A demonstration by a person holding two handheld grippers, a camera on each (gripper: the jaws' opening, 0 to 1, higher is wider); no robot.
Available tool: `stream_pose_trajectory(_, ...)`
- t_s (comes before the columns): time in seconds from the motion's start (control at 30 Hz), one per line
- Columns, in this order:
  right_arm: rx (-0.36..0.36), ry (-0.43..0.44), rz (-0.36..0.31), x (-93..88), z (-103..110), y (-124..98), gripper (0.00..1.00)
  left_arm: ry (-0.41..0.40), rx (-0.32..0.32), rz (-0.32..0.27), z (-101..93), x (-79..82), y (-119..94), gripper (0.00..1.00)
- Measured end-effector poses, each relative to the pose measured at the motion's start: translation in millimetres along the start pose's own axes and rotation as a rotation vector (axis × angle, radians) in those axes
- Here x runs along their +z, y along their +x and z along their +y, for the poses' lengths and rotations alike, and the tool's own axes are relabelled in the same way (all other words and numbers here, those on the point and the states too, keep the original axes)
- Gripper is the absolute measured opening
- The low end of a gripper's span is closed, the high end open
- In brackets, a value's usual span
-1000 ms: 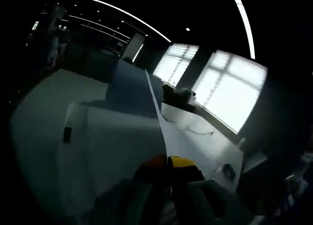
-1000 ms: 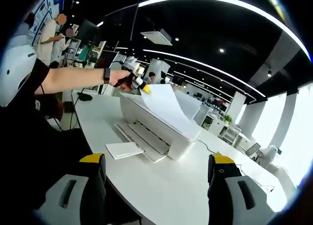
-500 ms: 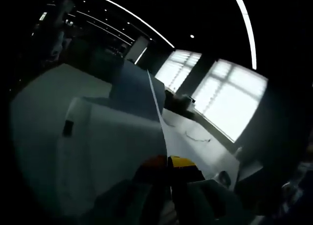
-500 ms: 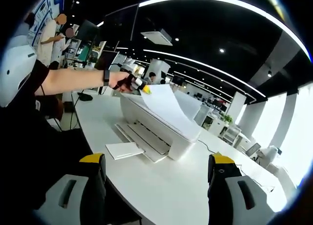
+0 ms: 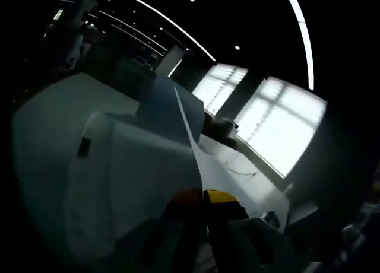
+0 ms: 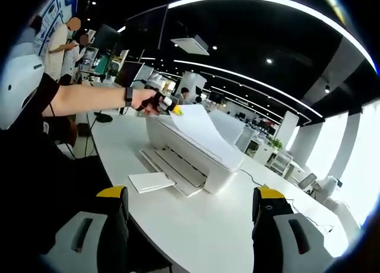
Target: Remove the paper from the printer output slot and place it on top of the printer
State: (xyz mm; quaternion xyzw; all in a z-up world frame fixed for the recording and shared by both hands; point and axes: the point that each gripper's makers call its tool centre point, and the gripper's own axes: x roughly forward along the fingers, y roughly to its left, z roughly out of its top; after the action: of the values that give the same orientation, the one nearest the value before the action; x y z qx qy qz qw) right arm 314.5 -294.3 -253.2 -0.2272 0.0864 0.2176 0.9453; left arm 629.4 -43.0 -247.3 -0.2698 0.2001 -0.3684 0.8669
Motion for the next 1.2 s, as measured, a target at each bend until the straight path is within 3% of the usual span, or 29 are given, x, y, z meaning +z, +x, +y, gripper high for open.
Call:
stream_pose_trajectory(0.37,-0.001,-0.001,0.001,-0.2,-1.8,2.4,0.81,-0.011,0.009,0.002,8.3,-0.8,2.1,0.06)
stream_pose_trajectory(0.7,0.001,-0.003,-0.004,0.5,-1.6,4.5,0.81,0.071,0.052,0.026,15.4,-0.5,5.1,0.07)
stream_pose_trajectory(1.2,0.002,0.000,0.000,-2.6,-1.1,5.0,0.81,0.099,0.060,0.044,14.5,-6.2,8.8,0.09)
